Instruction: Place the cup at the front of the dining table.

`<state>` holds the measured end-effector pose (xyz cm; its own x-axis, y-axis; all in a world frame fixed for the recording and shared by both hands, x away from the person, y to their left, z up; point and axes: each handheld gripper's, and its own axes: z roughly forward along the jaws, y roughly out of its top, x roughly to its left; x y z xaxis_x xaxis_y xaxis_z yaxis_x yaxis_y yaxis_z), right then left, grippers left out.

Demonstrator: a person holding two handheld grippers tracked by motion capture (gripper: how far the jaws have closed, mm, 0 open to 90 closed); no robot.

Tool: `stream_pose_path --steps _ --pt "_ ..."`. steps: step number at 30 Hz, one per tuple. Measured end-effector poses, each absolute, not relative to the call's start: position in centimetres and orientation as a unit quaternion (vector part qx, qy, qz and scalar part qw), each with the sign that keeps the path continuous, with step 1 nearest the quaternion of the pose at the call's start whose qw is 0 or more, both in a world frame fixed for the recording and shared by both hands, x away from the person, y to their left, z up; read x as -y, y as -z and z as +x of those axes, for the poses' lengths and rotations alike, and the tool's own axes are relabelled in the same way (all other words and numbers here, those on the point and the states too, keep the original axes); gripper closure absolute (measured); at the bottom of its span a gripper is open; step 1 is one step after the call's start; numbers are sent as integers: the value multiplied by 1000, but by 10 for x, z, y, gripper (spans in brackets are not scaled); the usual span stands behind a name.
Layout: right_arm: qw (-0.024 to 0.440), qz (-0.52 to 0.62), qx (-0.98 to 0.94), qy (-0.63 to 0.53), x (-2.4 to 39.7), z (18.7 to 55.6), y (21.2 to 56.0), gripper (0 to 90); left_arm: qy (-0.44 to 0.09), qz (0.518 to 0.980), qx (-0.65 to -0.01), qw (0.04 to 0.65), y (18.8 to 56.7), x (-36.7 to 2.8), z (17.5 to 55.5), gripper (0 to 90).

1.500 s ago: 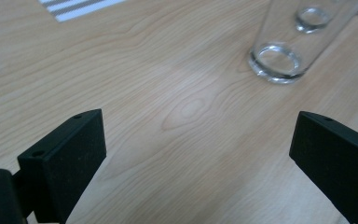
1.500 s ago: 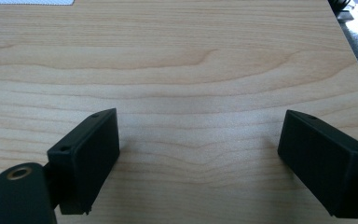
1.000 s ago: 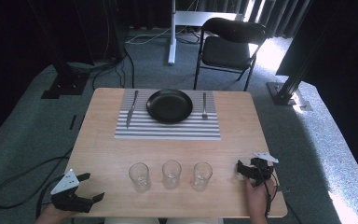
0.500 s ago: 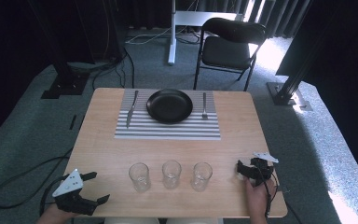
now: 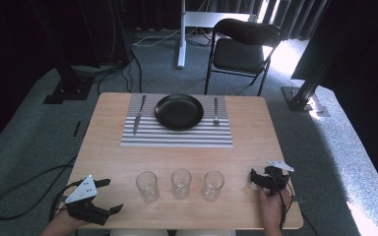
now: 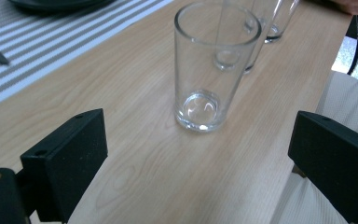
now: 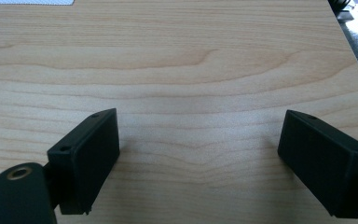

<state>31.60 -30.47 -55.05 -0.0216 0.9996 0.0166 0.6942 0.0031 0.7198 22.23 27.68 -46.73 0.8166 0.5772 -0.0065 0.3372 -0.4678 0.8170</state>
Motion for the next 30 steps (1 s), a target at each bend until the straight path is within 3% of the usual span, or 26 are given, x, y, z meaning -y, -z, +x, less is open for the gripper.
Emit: stream_pose_path --steps 30 --pt "269 645 -656 -285 305 316 551 120 -124 857 -214 452 443 -230 240 50"
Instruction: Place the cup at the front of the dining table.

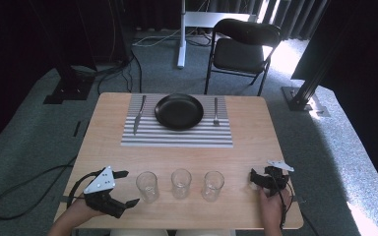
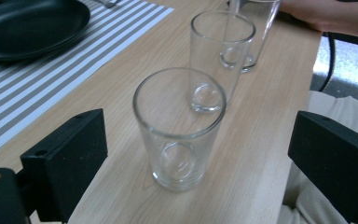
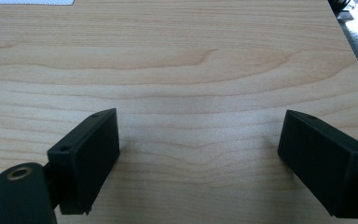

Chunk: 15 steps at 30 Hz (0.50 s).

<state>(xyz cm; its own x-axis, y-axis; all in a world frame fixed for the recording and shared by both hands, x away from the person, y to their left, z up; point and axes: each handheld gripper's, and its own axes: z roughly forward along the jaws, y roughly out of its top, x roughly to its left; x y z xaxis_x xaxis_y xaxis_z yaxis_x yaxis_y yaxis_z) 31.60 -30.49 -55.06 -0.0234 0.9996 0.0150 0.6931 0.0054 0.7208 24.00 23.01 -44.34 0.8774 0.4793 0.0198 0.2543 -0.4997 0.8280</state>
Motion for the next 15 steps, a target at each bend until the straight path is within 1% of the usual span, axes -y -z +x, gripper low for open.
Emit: stream_pose_path --steps 9,12,15 --pt "269 645 -656 -285 305 316 551 120 -128 867 -199 439 439 -213 243 50" --pt "269 645 -656 -285 305 316 551 120 -120 865 -196 445 435 -209 246 50" --pt "269 645 -656 -285 305 316 551 120 -123 867 -194 442 434 -204 247 50"
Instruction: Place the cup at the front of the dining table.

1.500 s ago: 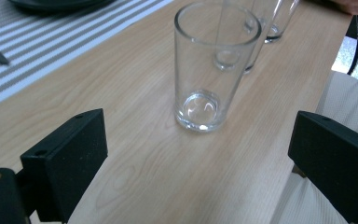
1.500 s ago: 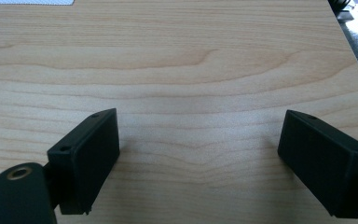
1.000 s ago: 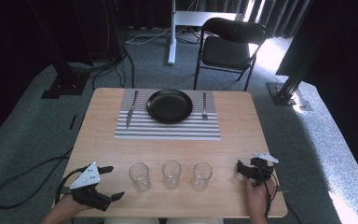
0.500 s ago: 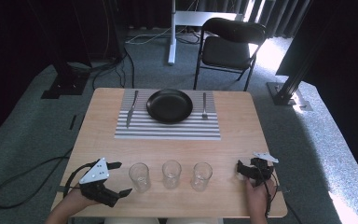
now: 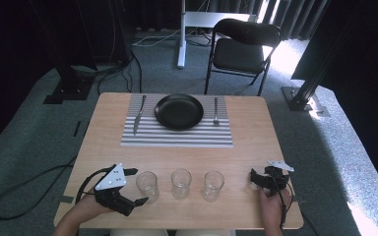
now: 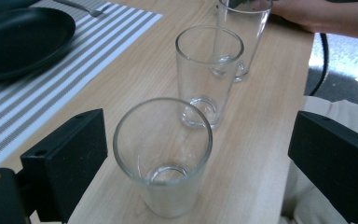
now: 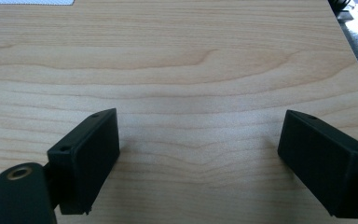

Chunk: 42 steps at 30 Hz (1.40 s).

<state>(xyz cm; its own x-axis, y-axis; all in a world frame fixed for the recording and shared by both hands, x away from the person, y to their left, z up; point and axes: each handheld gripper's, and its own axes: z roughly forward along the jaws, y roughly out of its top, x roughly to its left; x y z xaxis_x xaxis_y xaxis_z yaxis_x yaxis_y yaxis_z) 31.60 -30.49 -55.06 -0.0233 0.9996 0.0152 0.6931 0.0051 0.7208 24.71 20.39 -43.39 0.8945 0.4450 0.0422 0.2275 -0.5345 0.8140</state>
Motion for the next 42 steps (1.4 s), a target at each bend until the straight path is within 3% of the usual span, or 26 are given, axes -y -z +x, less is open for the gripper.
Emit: stream_pose_path --steps 42 --pt "268 644 -657 -286 305 316 551 121 -74 921 -163 346 433 -112 285 73"
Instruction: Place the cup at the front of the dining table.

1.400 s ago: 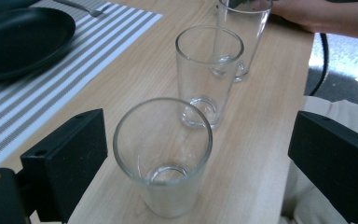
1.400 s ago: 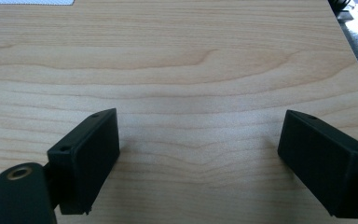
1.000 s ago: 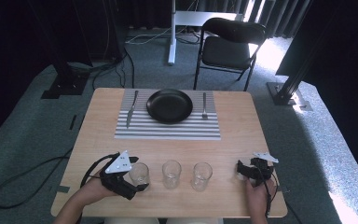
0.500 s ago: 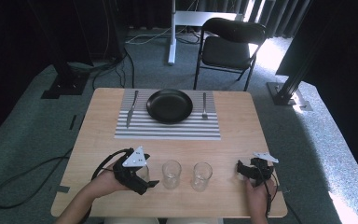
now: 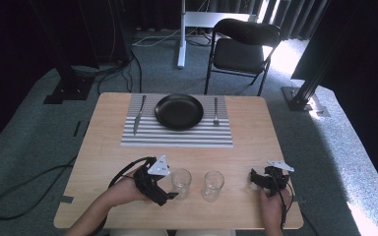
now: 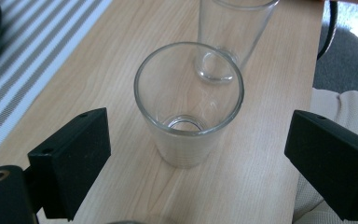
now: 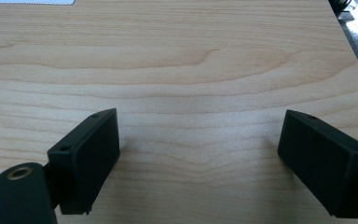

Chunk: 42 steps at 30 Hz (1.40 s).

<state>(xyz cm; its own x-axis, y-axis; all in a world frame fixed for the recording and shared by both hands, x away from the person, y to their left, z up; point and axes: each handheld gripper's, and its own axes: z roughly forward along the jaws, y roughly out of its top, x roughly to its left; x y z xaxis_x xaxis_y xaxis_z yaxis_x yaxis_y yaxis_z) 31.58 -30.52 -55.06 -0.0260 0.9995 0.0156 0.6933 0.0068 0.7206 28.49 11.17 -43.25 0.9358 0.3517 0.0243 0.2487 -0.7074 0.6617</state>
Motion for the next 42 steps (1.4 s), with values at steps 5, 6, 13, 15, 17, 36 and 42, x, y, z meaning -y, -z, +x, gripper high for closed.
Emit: stream_pose_path --steps 5,6,13,15,17,36,42 --pt "268 644 -657 -285 305 316 551 121 -69 927 -166 330 435 -100 289 73" --pt "268 644 -657 -285 305 316 551 121 -67 929 -164 326 435 -98 289 73" --pt "268 644 -657 -286 305 316 551 121 -61 934 -184 301 436 -86 295 73" --pt "268 644 -657 -286 305 316 551 121 -63 934 -188 297 436 -83 296 73" --pt "268 644 -657 -286 305 316 551 121 -64 935 -189 293 436 -80 297 73" --pt "268 644 -657 -286 305 316 551 121 -64 937 -246 238 440 -62 306 147" --pt "268 644 -657 -286 305 316 551 121 -63 940 -251 223 442 -53 307 197"
